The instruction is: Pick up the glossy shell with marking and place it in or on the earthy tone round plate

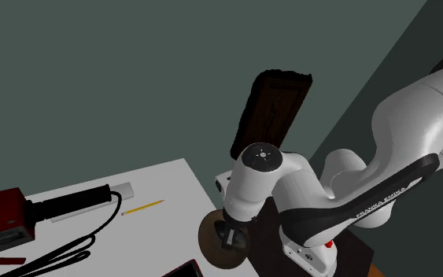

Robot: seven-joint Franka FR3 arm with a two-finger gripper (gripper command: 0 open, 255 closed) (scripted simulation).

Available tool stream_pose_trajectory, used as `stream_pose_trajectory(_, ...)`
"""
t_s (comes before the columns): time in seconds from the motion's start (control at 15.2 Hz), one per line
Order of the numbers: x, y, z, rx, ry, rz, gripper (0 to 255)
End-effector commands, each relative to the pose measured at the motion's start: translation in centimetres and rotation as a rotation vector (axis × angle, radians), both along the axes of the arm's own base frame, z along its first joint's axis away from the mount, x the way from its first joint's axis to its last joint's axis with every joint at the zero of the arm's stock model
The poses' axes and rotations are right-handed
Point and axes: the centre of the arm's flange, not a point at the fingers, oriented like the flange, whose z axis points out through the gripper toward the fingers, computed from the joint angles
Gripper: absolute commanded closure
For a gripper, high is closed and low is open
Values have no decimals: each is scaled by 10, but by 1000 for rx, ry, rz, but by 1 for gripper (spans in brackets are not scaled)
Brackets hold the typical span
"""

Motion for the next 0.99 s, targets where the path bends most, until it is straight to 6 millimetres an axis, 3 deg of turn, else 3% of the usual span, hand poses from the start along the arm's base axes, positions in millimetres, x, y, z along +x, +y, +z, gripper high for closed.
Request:
stream_pose_trajectory(0.0, 0, 0, -1, 0, 0, 0, 255)
stream_pose_trajectory(0.2, 0, 0, -1, 0, 0, 0, 255)
stream_pose_trajectory(0.26, 0, 0, -1, 0, 0, 0, 0)
stream_pose_trajectory(0.59, 0, 0, -1, 0, 0, 0, 0)
stream_pose_trajectory(0.86, 0, 7, 49, 0, 0, 0, 0)
stream_pose_trajectory(0.92, 0, 7, 49, 0, 0, 0, 0)
